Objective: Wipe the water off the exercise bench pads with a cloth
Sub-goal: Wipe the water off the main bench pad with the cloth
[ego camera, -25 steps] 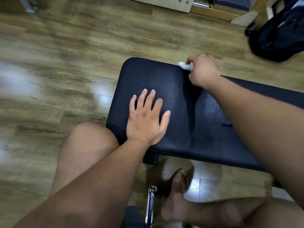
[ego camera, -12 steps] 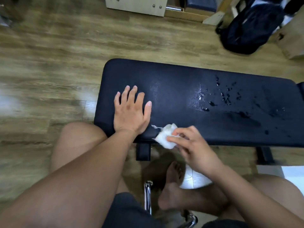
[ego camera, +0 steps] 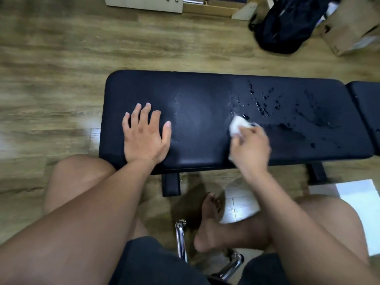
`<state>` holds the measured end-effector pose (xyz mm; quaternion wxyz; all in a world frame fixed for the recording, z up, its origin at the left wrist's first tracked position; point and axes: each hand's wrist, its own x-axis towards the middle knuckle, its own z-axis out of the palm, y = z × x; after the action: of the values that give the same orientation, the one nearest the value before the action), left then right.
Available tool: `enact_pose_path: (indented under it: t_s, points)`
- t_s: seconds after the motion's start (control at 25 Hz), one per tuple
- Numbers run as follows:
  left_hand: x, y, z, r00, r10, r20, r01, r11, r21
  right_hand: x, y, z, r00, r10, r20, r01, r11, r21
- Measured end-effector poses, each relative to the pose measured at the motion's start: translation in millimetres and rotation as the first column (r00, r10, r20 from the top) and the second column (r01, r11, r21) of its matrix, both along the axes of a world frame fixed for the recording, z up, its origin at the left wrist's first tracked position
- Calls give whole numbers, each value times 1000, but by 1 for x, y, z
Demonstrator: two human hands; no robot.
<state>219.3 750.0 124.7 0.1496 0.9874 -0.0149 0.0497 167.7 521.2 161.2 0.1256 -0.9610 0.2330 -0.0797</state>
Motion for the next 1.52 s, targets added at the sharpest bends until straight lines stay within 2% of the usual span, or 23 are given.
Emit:
enact_pose_path:
  t_s: [0.08, 0.12, 0.2, 0.24, 0.32, 0.4, 0.44, 0.52, 0.56, 0.6, 0.64, 0.72, 0.76, 0.84, 0.92, 0.96, 1.04, 1.16, 1.24, 1.32, 1.36, 1.44, 1.52]
  points:
    - [0, 1, 1, 1000, -5, -8, 5, 1000, -13, 9, 65, -4, 977, 211, -26, -211, 977, 3]
    - [0, 0, 1, 1000, -5, -5, 5, 1000, -18, 8, 87, -6, 937, 345, -51, -343, 939, 33]
    - [-1, -1, 0, 1000, -1, 9, 1, 1000, -27, -5, 91, -1, 790, 612, -27, -605, 787, 123]
    - [-1, 0, -1, 1000, -6, 14, 7, 999, -33, -14, 68, -3, 760, 650, -2, -643, 751, 152]
    - [-1, 1, -3, 999, -9, 31, 10, 999, -46, -27, -9, -3, 841, 541, 1, -537, 835, 121]
    - [-1, 0, -5, 999, -6, 53, 8, 999, -33, -28, -95, 2, 959, 284, -28, -283, 959, 14]
    - [0, 0, -5, 998, -4, 57, 6, 1000, -25, -22, -127, 6, 990, 124, -61, -125, 992, -7]
    - [0, -1, -5, 999, -7, 51, 8, 1000, -26, -2, -151, 6, 982, -175, -65, 174, 985, -13]
    - [0, -1, -5, 999, -9, 52, 10, 999, -30, 11, -140, 6, 964, -261, -54, 260, 965, -17]
    - [0, -1, -5, 999, -10, 54, 11, 999, -31, 21, -115, 5, 963, -266, -47, 264, 964, -42]
    - [0, 0, -5, 998, -10, 55, 11, 1000, -27, 29, -82, 4, 981, -188, -41, 185, 981, -61]
    - [1, 1, -5, 998, -14, 62, 15, 999, -28, 31, -2, -3, 998, 63, -5, -63, 998, -30]
    - [1, 1, -5, 998, -13, 67, 16, 999, -41, 22, 40, -6, 977, 211, -14, -211, 977, -19]
    - [-1, 0, -4, 997, -3, 75, 7, 998, -65, -6, 95, -6, 866, 497, -57, -495, 867, 57]
    - [-2, 0, -2, 997, -1, 71, 6, 997, -75, -27, 77, -3, 784, 620, -34, -608, 777, 162]
    - [-2, 0, -2, 998, -5, 69, 9, 997, -71, -32, 51, -4, 795, 607, -13, -594, 783, 186]
    - [-1, 0, -3, 997, -14, 73, 17, 999, -50, -35, -17, -2, 884, 467, 17, -465, 874, 139]
    - [-1, 0, -4, 998, -2, 63, 4, 999, -32, -6, -120, 8, 994, 110, -11, -110, 994, -4]
    - [-2, 0, -1, 999, 0, 53, 2, 999, -34, 27, -150, 16, 994, -106, -20, 105, 994, -21]
    - [0, 0, -1, 999, -6, 42, 7, 1000, -30, 60, -129, 14, 978, -206, -19, 205, 978, -45]
    - [-1, 0, -1, 999, -6, 34, 7, 1000, -22, 71, -101, 9, 988, -156, -12, 154, 985, -75]
    - [0, 0, 0, 999, 0, 37, 0, 1000, -19, 80, -20, -6, 995, 96, 24, -94, 993, -77]
    - [-1, 0, 1, 999, 7, 33, -6, 1000, -30, 56, 60, -11, 921, 390, 28, -390, 921, 14]
